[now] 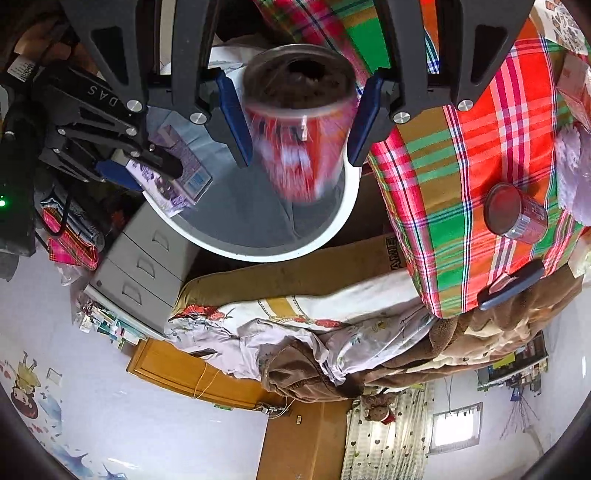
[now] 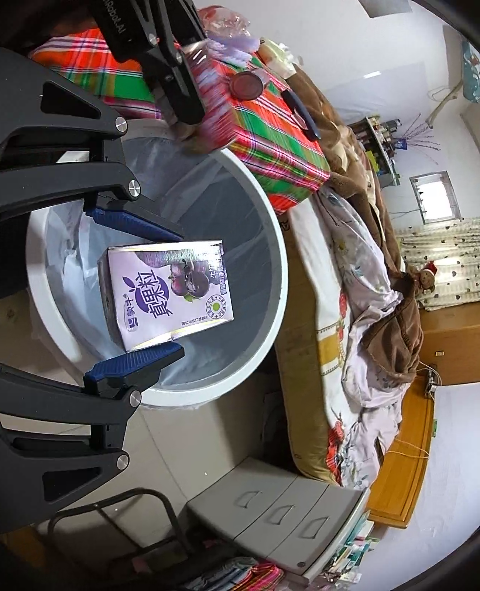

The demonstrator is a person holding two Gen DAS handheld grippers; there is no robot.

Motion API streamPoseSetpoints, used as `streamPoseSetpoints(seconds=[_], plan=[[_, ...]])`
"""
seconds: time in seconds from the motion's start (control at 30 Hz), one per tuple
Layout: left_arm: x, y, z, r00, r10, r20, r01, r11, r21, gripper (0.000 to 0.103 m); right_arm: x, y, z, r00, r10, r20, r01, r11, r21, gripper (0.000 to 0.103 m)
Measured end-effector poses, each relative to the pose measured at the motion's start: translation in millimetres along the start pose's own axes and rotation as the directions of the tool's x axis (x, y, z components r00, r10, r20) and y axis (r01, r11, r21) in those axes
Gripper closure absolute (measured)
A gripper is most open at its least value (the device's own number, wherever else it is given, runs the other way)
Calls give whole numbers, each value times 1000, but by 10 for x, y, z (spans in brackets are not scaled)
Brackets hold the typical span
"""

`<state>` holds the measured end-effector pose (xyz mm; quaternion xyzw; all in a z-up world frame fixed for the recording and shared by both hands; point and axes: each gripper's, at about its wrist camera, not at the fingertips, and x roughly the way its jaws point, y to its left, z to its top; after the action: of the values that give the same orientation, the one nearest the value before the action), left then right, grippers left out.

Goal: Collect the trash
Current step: 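Carry both items to the white bin and open both tools to drop them, then grasp the patterned paper cup with the left tool while the right tool grasps the red can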

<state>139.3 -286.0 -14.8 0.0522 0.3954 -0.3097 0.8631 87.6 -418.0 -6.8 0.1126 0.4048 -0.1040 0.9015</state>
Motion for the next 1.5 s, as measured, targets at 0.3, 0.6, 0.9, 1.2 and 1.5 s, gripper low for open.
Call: streamPoseSetpoints(seconds=[0.3, 0.6, 0.9, 1.2, 1.5], plan=[[-166, 99, -13, 999, 9, 35, -8, 1000, -18, 38, -57, -1, 0, 1000, 4, 23, -4, 1000, 8, 37], [-532, 298, -117, 994, 75, 82, -71, 996, -51, 38, -212, 145, 34, 997, 19, 80, -19, 1000, -1, 37], [-939, 618, -313, 979, 162, 121, -149, 982, -114, 38, -329, 441, 50, 989, 78, 128, -73, 996, -45, 37], [-1330, 1086, -618, 952, 280, 125, -251, 946, -205, 33, -378, 820, 80, 974, 166, 157, -149, 982, -119, 33], [-1621, 1610, -927, 921, 377, 96, -331, 888, -320, 33, -307, 1213, 135, 958, 250, 141, -219, 955, -200, 33]])
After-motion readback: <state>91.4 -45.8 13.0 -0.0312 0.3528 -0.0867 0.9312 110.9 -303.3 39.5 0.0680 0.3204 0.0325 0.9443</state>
